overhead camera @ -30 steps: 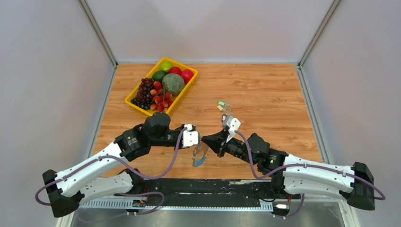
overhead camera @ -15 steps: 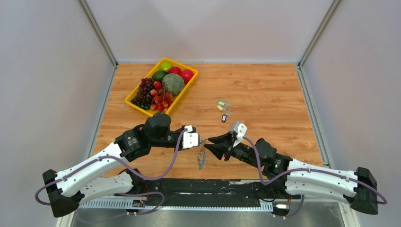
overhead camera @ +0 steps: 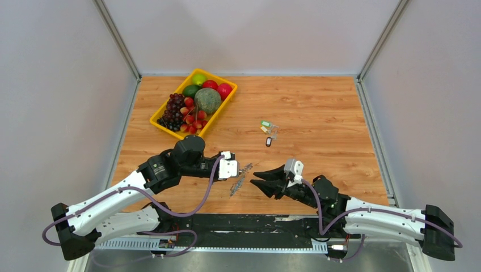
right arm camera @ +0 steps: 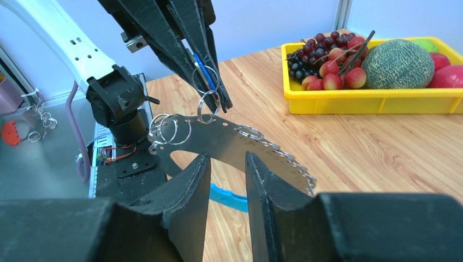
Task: Remove the keys from the keyring
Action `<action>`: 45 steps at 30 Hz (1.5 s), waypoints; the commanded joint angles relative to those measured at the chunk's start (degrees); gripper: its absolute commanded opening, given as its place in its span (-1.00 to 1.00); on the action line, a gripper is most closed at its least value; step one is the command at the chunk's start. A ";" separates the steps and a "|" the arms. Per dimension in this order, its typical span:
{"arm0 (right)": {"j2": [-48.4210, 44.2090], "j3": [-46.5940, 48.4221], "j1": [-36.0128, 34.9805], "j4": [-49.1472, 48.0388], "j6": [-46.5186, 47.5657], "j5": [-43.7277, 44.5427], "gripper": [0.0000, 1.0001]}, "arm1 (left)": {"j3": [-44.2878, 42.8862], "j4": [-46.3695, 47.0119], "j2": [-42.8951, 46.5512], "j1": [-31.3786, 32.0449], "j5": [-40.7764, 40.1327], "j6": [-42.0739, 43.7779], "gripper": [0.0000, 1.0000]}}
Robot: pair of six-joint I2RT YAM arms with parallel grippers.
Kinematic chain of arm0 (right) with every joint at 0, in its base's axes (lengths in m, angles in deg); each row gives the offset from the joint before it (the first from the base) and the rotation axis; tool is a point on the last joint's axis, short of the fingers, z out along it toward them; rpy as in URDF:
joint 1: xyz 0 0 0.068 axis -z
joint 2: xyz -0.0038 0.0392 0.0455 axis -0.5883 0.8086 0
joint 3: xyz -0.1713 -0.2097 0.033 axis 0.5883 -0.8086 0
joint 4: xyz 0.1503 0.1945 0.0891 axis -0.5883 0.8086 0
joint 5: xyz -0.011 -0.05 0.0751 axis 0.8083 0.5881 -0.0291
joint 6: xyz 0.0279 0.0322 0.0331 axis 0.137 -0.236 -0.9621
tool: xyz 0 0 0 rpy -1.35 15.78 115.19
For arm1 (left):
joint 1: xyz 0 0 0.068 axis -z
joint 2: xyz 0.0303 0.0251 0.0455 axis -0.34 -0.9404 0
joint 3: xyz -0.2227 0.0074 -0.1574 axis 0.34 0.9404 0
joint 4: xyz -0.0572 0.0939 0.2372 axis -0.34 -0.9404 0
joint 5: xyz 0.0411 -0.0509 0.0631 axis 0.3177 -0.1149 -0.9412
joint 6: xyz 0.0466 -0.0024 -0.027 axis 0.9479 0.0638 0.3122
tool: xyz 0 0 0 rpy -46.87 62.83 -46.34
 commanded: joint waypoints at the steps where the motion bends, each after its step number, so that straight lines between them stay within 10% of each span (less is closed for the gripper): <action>1: 1.23 -0.66 -0.48 -9.15 3.88 -3.57 -0.35 | -0.76 3.80 0.98 0.20 2.59 0.29 -1.00; 45: 14.90 4.97 -1.57 -19.36 13.41 -9.71 -0.42 | -0.67 4.08 0.75 0.26 4.21 0.11 -1.00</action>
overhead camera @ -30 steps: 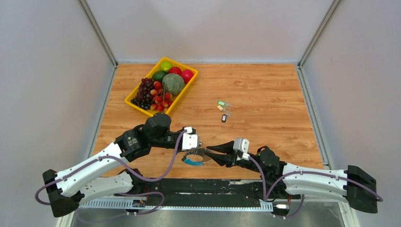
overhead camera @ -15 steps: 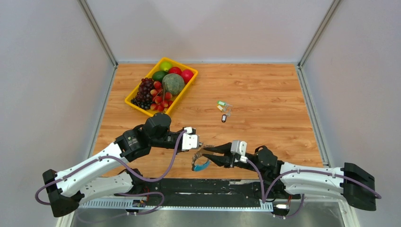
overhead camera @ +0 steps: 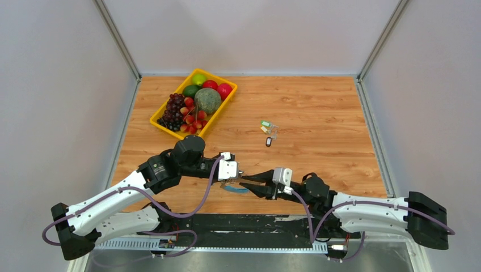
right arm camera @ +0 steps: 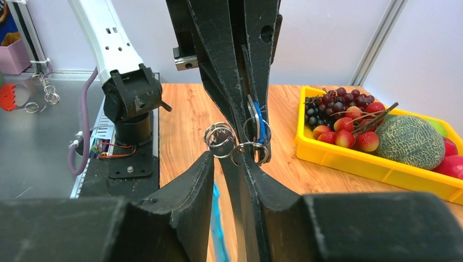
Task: Remove the keys from the keyring
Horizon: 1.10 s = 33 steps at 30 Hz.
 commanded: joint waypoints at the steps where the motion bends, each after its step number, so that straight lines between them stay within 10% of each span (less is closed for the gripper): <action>1: 1.13 2.90 -0.32 -3.29 0.84 -0.17 -0.43 | -0.67 4.02 0.79 0.14 2.28 0.11 -1.00; 13: 4.98 4.16 -0.47 -4.16 0.67 2.40 -0.60 | -0.74 4.02 0.84 0.15 2.40 -0.13 -1.00; 18: 5.42 4.18 -0.57 -4.07 0.17 3.01 -1.00 | -0.85 4.10 0.99 0.14 2.50 -0.24 -1.00; 33: -11.87 -2.43 -0.54 4.98 -15.99 12.48 -1.00 | -0.87 4.11 1.33 0.16 2.23 -0.24 -1.00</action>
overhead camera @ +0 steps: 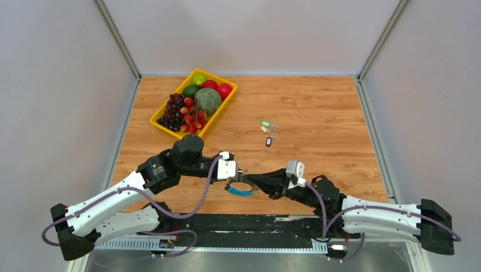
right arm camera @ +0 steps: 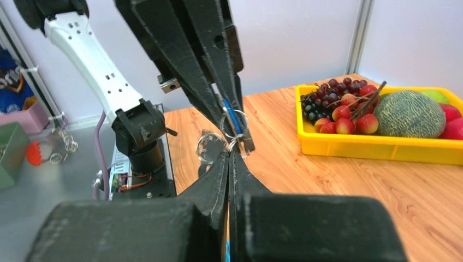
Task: Remove the keys from the keyring
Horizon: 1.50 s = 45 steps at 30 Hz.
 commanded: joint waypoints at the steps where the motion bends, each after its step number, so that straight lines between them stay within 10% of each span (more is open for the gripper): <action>1: -4.43 -1.67 0.01 1.53 -7.50 7.24 -1.00 | -0.88 2.25 0.88 0.38 1.98 -0.13 -1.00; 15: -4.42 2.15 0.12 6.47 -8.72 4.99 -0.99 | -0.72 2.14 1.27 0.38 2.99 0.26 -1.00; 20: -3.42 1.37 0.12 4.49 -5.01 2.13 -0.53 | -0.75 2.26 1.41 0.30 3.15 0.18 -1.00; 45: 1.04 7.69 0.12 6.85 -1.23 -5.25 -0.27 | -0.45 2.65 1.02 0.31 3.76 0.59 -1.00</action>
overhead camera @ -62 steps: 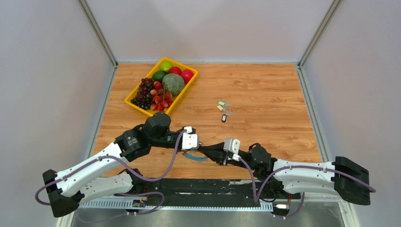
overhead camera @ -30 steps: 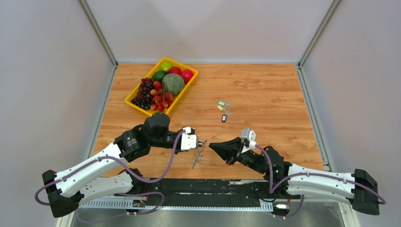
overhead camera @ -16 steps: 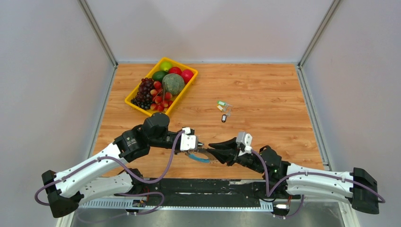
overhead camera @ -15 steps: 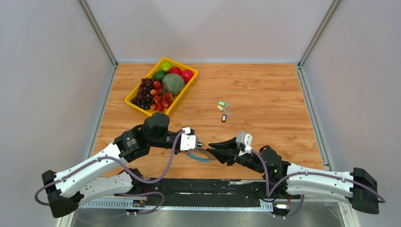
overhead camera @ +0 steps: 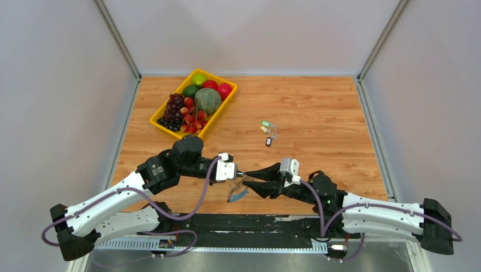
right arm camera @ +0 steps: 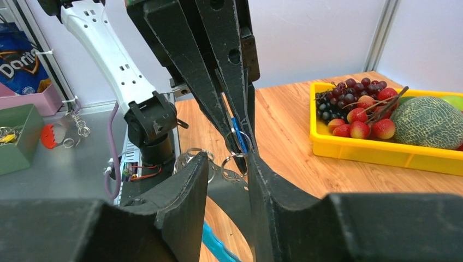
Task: Remove the keys from the keyring
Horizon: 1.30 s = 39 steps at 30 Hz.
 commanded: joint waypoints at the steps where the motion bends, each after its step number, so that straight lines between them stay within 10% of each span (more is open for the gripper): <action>1: 2.31 3.22 0.05 -1.29 -1.18 -2.20 -0.27 | -0.47 2.87 0.76 0.09 1.05 0.19 -1.00; 21: -1.37 1.86 0.05 2.18 -2.94 3.14 -1.00 | -0.63 2.87 1.26 0.12 -0.87 -0.48 -1.00; 35: -2.71 2.10 0.04 4.18 -3.00 6.07 -0.79 | -0.66 2.83 1.29 0.11 -0.59 -0.55 -1.00; 39: -1.82 2.55 0.02 4.25 -2.19 2.52 -1.00 | -0.75 2.80 1.23 0.09 -0.38 -0.53 -1.00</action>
